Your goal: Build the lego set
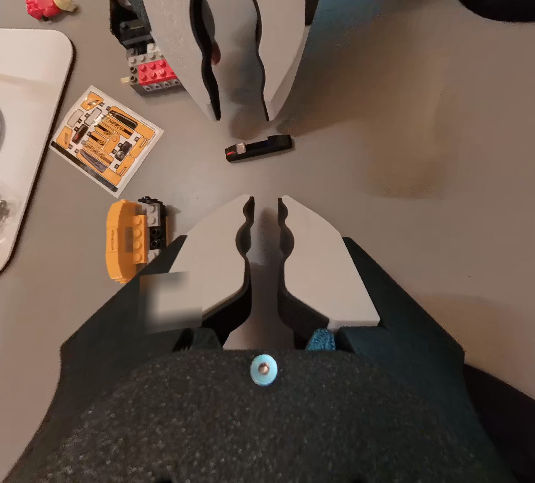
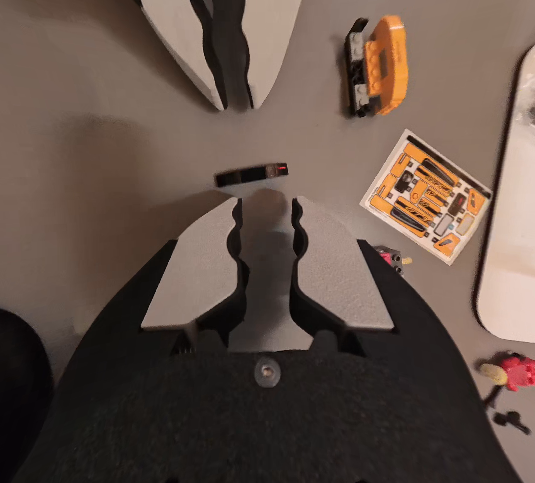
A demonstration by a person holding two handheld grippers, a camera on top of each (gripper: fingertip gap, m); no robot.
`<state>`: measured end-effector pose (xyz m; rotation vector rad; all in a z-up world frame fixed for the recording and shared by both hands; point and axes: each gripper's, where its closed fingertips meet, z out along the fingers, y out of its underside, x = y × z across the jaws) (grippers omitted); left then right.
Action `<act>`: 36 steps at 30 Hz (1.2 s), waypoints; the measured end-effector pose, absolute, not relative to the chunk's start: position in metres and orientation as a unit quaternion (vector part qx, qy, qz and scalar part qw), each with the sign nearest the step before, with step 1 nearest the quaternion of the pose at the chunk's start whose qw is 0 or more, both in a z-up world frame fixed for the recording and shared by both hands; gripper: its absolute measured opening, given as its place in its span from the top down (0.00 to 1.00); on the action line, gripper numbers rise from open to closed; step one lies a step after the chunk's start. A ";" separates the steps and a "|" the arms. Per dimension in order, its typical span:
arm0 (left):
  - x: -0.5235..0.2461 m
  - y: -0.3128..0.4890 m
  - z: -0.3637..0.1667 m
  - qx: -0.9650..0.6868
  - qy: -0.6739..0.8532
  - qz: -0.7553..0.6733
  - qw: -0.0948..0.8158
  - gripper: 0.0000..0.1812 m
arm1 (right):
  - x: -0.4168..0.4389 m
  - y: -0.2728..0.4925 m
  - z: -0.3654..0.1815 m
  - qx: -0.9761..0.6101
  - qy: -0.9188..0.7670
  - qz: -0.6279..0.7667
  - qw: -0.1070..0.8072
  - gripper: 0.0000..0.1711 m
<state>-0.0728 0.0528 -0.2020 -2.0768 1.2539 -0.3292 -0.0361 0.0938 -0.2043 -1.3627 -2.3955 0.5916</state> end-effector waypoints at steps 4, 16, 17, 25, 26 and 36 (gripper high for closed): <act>-0.073 0.052 -0.204 -0.803 0.476 -0.136 0.333 0.91 | -0.039 0.097 -0.212 -0.426 -0.876 0.163 0.160 0.80; -0.112 0.061 -0.195 -0.816 0.431 -0.145 0.356 0.95 | -0.058 0.080 -0.215 -0.266 -0.954 0.110 0.083 0.91; -0.113 0.062 -0.195 -0.818 0.426 -0.148 0.358 0.95 | -0.057 0.080 -0.215 -0.282 -0.949 0.117 0.082 0.95; -0.080 0.052 -0.190 -0.785 0.457 -0.188 0.373 0.90 | -0.052 0.055 -0.203 -0.508 -0.811 0.256 0.137 0.95; -0.076 0.049 -0.192 -0.781 0.467 -0.188 0.369 0.89 | -0.051 0.051 -0.204 -0.512 -0.808 0.251 0.148 0.95; -0.058 0.045 -0.213 -0.775 0.509 -0.147 0.344 0.96 | -0.057 0.053 -0.192 -0.529 -0.784 0.247 0.210 0.88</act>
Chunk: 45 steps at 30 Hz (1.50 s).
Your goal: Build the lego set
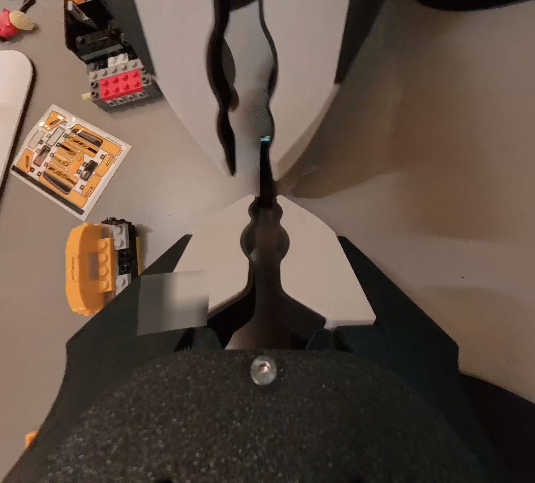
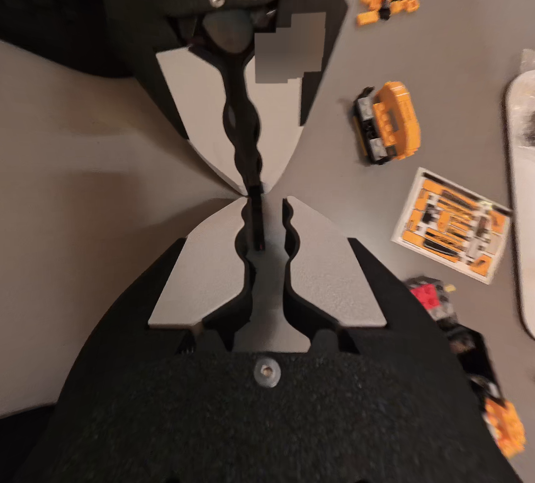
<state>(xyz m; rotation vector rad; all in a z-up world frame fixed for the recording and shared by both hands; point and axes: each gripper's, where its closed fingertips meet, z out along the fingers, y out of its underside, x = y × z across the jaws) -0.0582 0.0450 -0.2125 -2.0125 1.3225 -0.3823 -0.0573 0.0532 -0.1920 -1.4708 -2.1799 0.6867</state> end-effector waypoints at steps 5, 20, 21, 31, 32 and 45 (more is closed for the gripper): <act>-0.076 0.057 -0.212 -0.794 0.481 -0.122 0.352 0.96 | -0.061 0.122 -0.164 -0.577 -0.745 0.210 0.260 0.85; -0.094 0.074 -0.183 -0.791 0.411 -0.155 0.426 0.91 | -0.084 0.212 -0.220 -0.707 -0.694 0.096 0.094 0.58; -0.095 0.075 -0.183 -0.791 0.410 -0.154 0.426 0.92 | -0.085 0.213 -0.219 -0.709 -0.692 0.097 0.095 0.60; -0.110 0.090 -0.170 -0.796 0.361 -0.134 0.467 0.93 | -0.088 0.205 -0.210 -0.669 -0.721 0.121 0.138 0.92; -0.112 0.092 -0.167 -0.796 0.350 -0.134 0.475 0.93 | -0.088 0.201 -0.206 -0.658 -0.728 0.128 0.148 0.94; -0.080 0.072 -0.139 -0.762 0.289 -0.355 0.459 0.86 | -0.069 0.102 -0.161 -0.475 -0.834 0.117 0.255 0.94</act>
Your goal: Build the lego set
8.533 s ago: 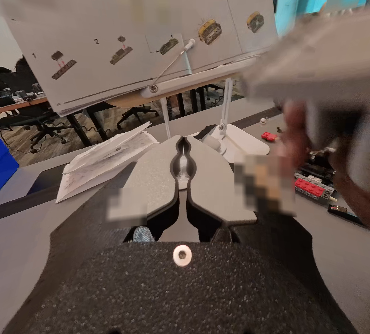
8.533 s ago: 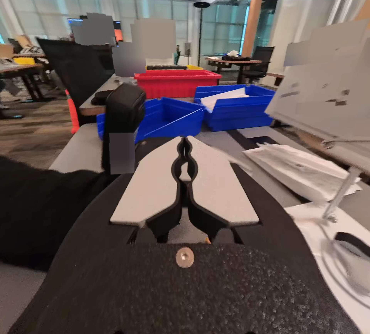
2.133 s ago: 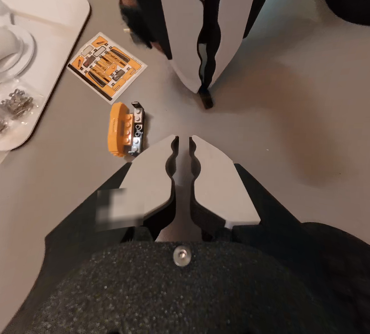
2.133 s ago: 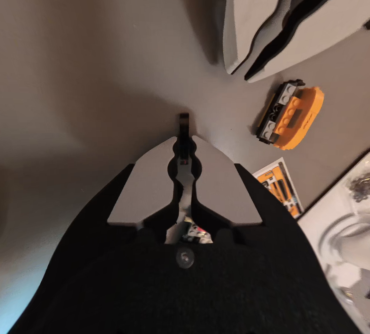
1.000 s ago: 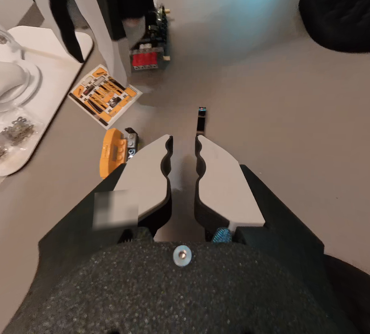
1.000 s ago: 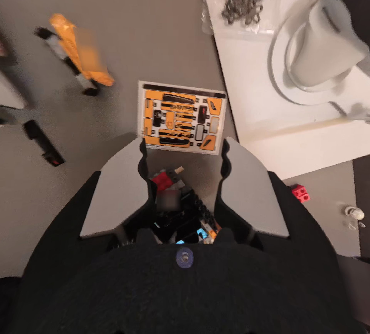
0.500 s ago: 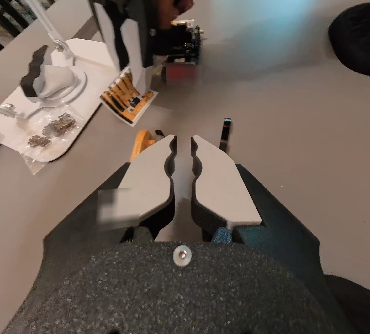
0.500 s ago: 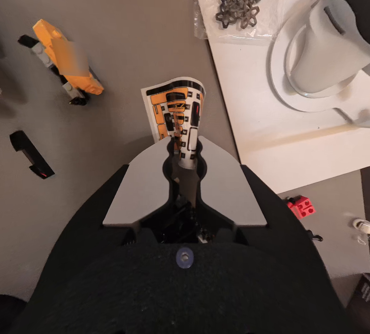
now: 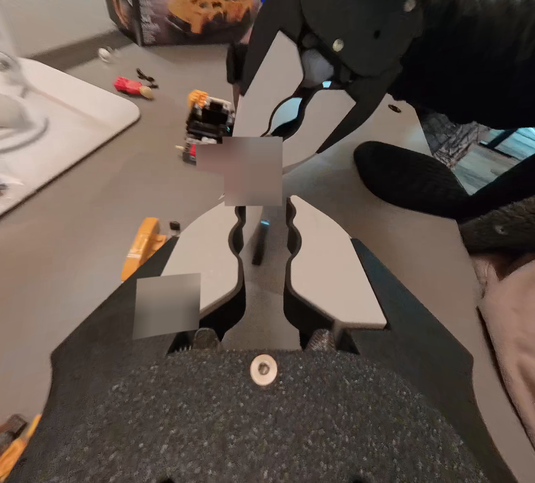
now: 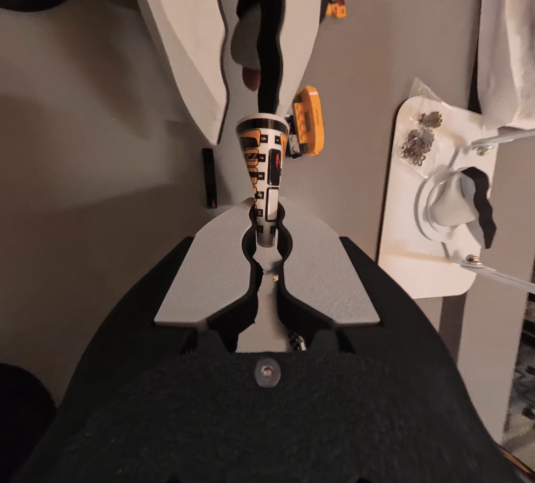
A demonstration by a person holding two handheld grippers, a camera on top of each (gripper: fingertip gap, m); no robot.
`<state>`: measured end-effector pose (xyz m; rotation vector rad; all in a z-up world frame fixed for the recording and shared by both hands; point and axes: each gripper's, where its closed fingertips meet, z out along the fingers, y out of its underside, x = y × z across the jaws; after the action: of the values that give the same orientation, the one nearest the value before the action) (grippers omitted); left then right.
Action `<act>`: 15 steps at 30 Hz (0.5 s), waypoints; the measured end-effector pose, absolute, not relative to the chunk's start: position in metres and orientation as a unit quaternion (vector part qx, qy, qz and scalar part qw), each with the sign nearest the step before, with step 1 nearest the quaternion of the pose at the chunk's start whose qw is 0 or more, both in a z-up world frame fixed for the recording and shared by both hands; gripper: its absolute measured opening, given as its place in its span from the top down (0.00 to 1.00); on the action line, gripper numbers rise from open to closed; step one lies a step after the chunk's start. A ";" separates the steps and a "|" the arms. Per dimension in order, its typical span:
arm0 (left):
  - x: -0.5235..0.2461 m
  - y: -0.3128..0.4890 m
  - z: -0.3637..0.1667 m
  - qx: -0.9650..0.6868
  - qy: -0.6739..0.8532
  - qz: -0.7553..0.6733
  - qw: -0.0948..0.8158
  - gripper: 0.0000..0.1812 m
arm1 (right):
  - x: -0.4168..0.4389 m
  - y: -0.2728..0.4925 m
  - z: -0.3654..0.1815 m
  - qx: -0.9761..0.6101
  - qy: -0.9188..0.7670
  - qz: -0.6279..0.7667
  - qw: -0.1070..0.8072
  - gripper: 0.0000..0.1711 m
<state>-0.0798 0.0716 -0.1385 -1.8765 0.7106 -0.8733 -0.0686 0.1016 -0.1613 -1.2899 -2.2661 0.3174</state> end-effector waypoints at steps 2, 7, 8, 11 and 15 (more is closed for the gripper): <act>-0.077 0.071 -0.146 -0.772 0.299 -0.337 0.448 0.87 | -0.068 0.096 -0.158 -0.456 -0.839 0.104 0.278 0.94; -0.069 0.063 -0.133 -0.749 0.297 -0.383 0.452 0.93 | -0.067 0.094 -0.152 -0.414 -0.845 0.058 0.334 0.95; -0.069 0.063 -0.130 -0.744 0.293 -0.391 0.456 0.94 | -0.067 0.095 -0.153 -0.409 -0.845 0.050 0.340 0.94; -0.069 0.063 -0.128 -0.742 0.283 -0.405 0.453 0.97 | -0.067 0.094 -0.153 -0.400 -0.842 0.038 0.360 0.94; -0.066 0.062 -0.123 -0.734 0.267 -0.432 0.451 1.00 | -0.069 0.094 -0.152 -0.383 -0.840 0.018 0.384 0.92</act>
<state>-0.0656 0.0617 -0.1229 -1.8137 0.6603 -1.0678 -0.0687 0.0939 -0.1521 -0.9773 -2.1397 0.0452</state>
